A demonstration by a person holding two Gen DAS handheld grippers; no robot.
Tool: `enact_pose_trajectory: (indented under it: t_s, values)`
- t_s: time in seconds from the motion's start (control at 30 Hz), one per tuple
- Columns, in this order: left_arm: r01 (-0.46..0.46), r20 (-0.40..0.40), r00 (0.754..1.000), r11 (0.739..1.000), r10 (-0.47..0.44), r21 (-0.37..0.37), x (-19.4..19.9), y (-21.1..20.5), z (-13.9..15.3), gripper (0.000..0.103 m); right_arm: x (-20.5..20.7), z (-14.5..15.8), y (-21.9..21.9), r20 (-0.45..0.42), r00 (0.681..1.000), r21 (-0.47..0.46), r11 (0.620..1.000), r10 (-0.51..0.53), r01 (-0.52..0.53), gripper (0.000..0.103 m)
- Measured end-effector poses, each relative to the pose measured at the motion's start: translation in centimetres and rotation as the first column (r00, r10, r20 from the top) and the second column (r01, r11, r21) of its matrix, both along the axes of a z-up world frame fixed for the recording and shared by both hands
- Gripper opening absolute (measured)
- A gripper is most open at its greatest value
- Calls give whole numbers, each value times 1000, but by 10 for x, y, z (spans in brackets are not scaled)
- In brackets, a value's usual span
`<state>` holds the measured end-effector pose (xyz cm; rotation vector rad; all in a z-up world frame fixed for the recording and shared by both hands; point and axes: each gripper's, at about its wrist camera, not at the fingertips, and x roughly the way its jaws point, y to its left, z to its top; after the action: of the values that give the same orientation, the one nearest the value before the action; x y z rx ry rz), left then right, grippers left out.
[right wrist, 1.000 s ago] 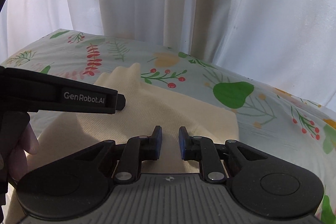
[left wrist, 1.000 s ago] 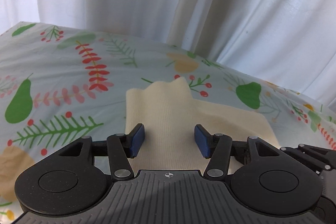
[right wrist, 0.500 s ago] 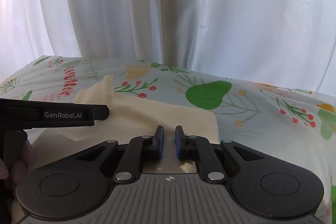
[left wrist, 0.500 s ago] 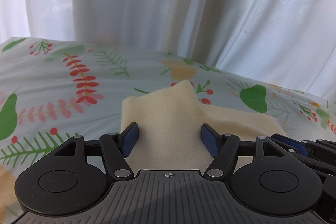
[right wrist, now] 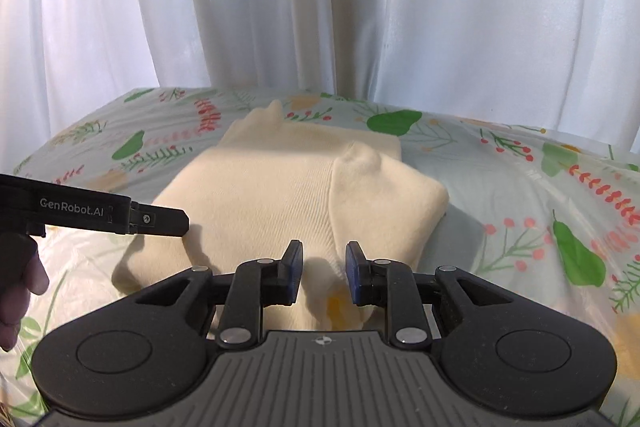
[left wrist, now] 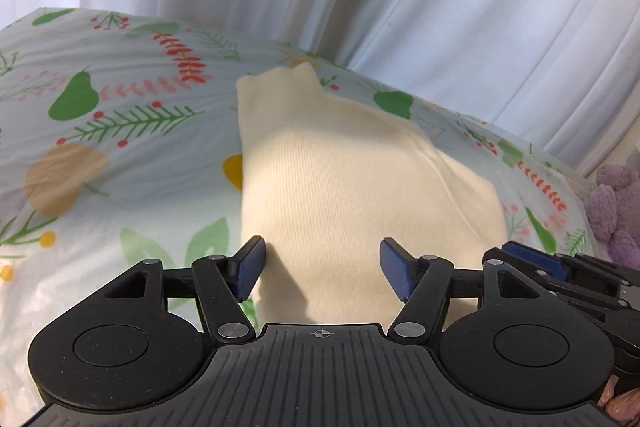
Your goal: Fold small clothes
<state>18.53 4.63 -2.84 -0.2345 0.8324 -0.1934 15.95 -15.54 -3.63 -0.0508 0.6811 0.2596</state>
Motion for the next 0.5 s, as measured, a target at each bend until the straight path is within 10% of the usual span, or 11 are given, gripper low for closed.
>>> enact_pose_trajectory:
  t_s: [0.1, 0.5]
  values:
    - [-2, -42, 999, 994, 7, 108, -6, -6, -16, 73, -2, -15, 6, 21, 1000, -135, 991, 19, -16, 22]
    - [-53, -102, 993, 990, 66, 130, -16, 7, -12, 82, -6, -11, 17, -19, 1000, -272, 962, 6, -11, 33]
